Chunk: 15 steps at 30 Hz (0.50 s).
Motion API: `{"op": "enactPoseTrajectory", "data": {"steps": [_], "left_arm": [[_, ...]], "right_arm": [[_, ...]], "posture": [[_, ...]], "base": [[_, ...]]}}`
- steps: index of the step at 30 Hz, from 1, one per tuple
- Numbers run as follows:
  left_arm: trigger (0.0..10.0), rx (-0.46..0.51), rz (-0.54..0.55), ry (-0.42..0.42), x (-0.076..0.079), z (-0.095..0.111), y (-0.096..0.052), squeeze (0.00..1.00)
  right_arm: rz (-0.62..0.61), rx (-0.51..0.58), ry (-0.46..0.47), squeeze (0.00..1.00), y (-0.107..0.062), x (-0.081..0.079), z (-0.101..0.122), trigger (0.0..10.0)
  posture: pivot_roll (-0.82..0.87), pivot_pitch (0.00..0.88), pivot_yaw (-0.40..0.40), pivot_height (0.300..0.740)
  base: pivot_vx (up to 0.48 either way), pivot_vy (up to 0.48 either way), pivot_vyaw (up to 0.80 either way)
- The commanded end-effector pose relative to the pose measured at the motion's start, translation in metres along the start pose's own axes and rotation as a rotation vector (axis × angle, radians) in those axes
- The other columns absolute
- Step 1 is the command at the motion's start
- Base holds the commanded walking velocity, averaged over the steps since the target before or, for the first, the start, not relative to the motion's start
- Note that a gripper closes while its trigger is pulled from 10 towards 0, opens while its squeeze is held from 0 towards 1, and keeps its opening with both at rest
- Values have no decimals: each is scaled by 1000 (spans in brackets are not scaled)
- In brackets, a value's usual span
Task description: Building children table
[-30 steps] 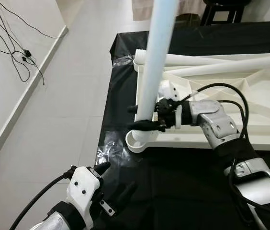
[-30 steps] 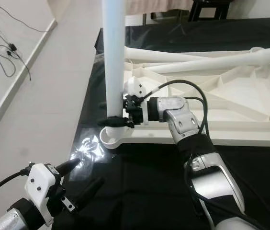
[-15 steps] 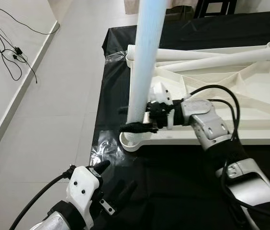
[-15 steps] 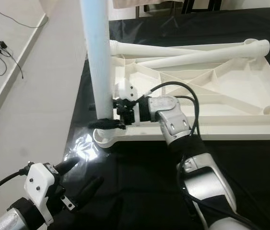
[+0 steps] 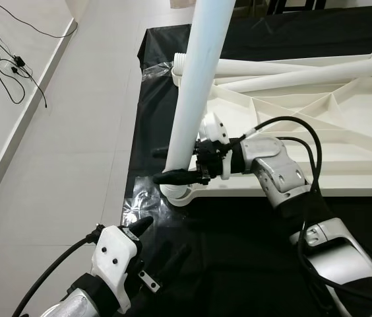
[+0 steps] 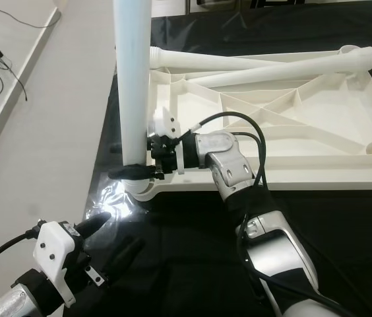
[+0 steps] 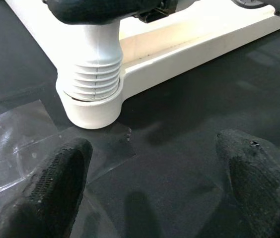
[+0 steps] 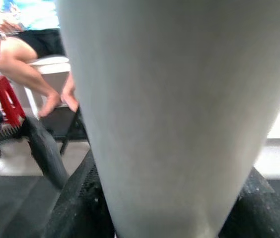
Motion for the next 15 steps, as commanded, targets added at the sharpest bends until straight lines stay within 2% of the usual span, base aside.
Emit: {"op": "enactPoseTrajectory", "data": {"steps": [1,10,11,12,15], "left_arm": [[10000,-2,1,-8,2,-1,-1,0],[10000,-2,-2,-8,2,-1,-2,0],[10000,-3,-2,-8,1,-1,-2,0],[10000,-3,-2,-8,1,-1,-2,0],[10000,-4,-5,-11,1,-1,-2,0]], "right_arm": [[65,-117,85,0,2,-15,-32,10000],[79,-219,55,0,-7,-9,-38,10000],[116,-270,24,0,-10,-9,-38,10000],[116,-270,24,0,-10,-9,-38,10000],[246,-351,-42,0,-10,-14,-30,10000]], "posture": [[4,315,61,740],[10,317,66,740],[9,316,68,740],[9,316,68,740],[2,314,69,740]], "base": [[0,0,0],[0,0,0],[0,0,0],[0,0,0],[0,0,0]]}}
Point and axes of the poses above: a point about 5 cm out from each wrist's last joint towards the gripper, its own y axis pointing out of the wrist towards the gripper, its own z axis along the axis of the wrist's last joint, x = y × z, the point moved 3 cm from there along y, pointing out of the wrist towards the gripper, and after that the axes turned 2 degrees about -y, right-handed, at the moved point
